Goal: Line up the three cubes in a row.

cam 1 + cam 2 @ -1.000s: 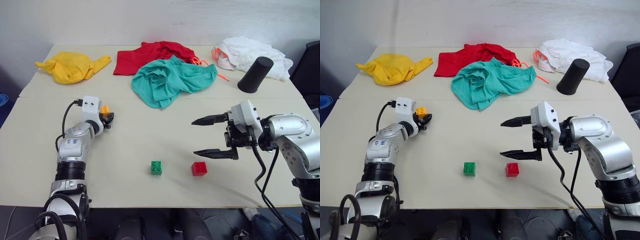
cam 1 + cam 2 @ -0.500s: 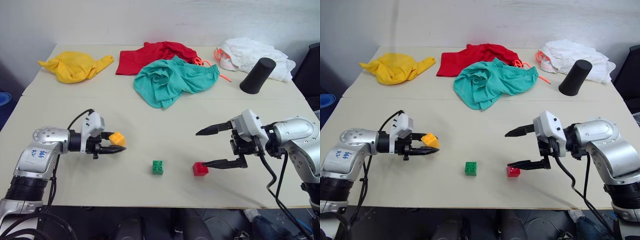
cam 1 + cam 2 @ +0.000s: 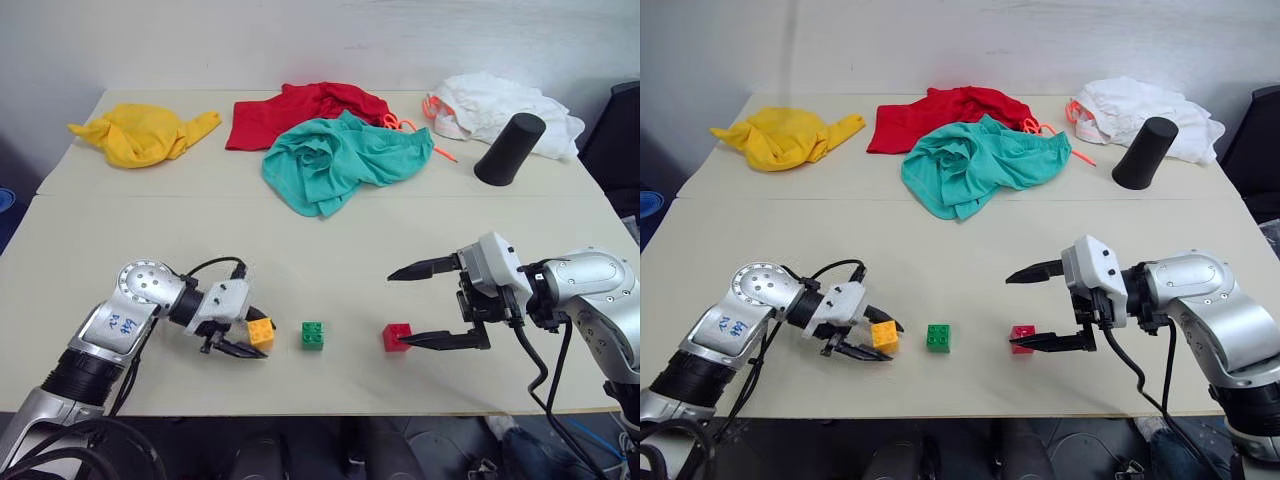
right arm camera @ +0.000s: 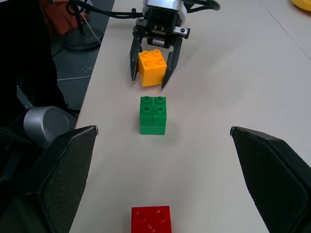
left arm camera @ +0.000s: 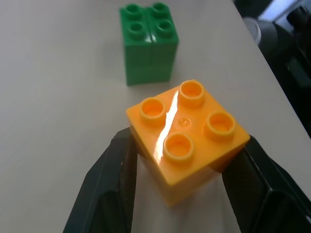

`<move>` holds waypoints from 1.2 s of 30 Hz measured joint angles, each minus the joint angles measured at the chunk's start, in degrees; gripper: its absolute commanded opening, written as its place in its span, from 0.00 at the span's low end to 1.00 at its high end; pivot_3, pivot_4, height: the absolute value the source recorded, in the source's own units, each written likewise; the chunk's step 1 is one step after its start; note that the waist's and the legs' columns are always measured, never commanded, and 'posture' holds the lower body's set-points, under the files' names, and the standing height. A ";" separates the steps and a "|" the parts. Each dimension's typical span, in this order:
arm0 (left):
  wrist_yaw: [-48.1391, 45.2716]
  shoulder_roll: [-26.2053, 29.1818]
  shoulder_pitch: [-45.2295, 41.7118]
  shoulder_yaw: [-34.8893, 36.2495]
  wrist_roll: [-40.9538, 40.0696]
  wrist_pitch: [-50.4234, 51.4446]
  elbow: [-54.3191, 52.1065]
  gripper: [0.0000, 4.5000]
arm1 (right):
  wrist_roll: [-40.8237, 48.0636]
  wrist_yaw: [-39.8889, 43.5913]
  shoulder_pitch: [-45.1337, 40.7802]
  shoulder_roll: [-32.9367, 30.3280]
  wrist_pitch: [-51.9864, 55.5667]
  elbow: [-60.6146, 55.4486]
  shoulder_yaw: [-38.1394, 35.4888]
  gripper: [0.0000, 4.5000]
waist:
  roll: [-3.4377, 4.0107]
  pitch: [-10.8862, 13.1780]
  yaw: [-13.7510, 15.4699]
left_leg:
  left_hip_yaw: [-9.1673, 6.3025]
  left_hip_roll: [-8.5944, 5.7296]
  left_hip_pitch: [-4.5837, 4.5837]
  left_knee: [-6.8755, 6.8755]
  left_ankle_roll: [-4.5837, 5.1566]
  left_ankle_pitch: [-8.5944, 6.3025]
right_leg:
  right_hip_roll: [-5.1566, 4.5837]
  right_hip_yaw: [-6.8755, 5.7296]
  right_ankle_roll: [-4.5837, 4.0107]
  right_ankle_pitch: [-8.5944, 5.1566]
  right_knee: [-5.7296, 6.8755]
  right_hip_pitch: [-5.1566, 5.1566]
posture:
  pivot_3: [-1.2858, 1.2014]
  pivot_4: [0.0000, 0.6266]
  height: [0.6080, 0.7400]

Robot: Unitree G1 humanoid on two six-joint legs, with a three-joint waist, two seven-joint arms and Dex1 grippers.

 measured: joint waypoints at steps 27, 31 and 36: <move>-3.15 -0.05 -6.83 -4.41 -4.48 -29.04 22.73 0.46 | 0.36 3.29 3.50 -4.70 -1.08 -1.35 -2.01 1.00 | 0.00 0.00 -0.09 | 0.00 0.00 0.02 0.01 0.05 -0.03 | -0.01 -0.01 0.00 0.00 0.01 0.01 | 0.52 0.24 1.00; -3.15 0.04 -7.68 -4.92 -4.65 -27.26 23.78 0.71 | 1.06 2.06 3.63 -4.70 -0.14 -2.66 -2.30 1.00 | 0.00 0.00 -0.08 | 0.00 0.01 0.03 0.01 0.05 -0.02 | 0.01 -0.01 0.00 0.00 0.02 0.01 | 0.52 0.24 1.00; -3.15 1.32 -8.17 -4.83 -4.58 -23.67 24.09 0.99 | 1.47 1.35 4.04 -4.70 0.04 -2.93 -3.44 1.00 | 0.00 0.00 -0.37 | 0.01 0.04 0.04 0.01 0.03 -0.02 | 0.06 0.00 0.00 0.00 0.03 0.01 | 0.52 0.24 1.00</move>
